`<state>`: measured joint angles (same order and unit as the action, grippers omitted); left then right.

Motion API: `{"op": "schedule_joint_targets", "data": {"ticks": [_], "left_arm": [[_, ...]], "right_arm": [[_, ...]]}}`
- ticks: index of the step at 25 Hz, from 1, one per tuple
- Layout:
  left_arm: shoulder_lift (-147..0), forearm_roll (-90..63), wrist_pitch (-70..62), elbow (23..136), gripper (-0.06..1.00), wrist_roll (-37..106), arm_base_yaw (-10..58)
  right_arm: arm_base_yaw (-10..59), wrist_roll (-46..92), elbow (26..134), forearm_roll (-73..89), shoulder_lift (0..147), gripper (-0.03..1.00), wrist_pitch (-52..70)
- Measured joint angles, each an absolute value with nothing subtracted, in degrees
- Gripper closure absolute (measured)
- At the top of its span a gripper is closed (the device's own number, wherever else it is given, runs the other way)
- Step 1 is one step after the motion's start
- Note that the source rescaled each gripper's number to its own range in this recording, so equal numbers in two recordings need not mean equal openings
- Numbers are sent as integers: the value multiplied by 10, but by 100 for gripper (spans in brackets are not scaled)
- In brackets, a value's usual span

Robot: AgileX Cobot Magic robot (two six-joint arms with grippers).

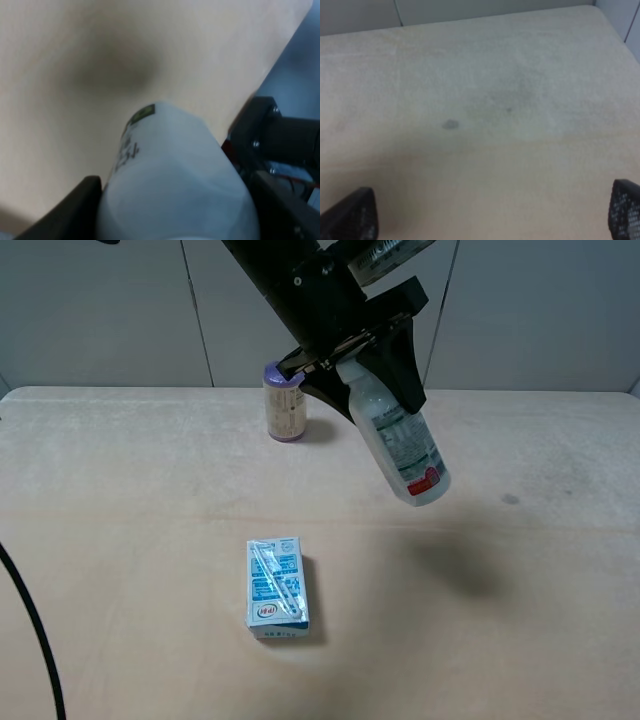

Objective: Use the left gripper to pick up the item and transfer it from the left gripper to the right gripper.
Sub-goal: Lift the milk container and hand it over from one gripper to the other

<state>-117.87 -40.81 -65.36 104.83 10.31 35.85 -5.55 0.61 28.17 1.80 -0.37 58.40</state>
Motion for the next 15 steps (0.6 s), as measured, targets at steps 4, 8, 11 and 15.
{"op": "schedule_joint_targets", "data": {"ticks": [4, 8, 11, 15], "left_arm": [[-1184, -420, -644, 1047, 94, 103, 359], [-1187, -432, -623, 1041, 94, 103, 359], [-1187, -432, -620, 1039, 94, 103, 359], [-1187, -447, -613, 1038, 94, 103, 357]], "right_arm": [[-56, 6, 282, 18, -4, -3, 584], [-56, 6, 282, 19, -4, -3, 584], [-56, 6, 282, 27, -4, -3, 584], [-56, 12, 282, 43, -4, -3, 584]]}}
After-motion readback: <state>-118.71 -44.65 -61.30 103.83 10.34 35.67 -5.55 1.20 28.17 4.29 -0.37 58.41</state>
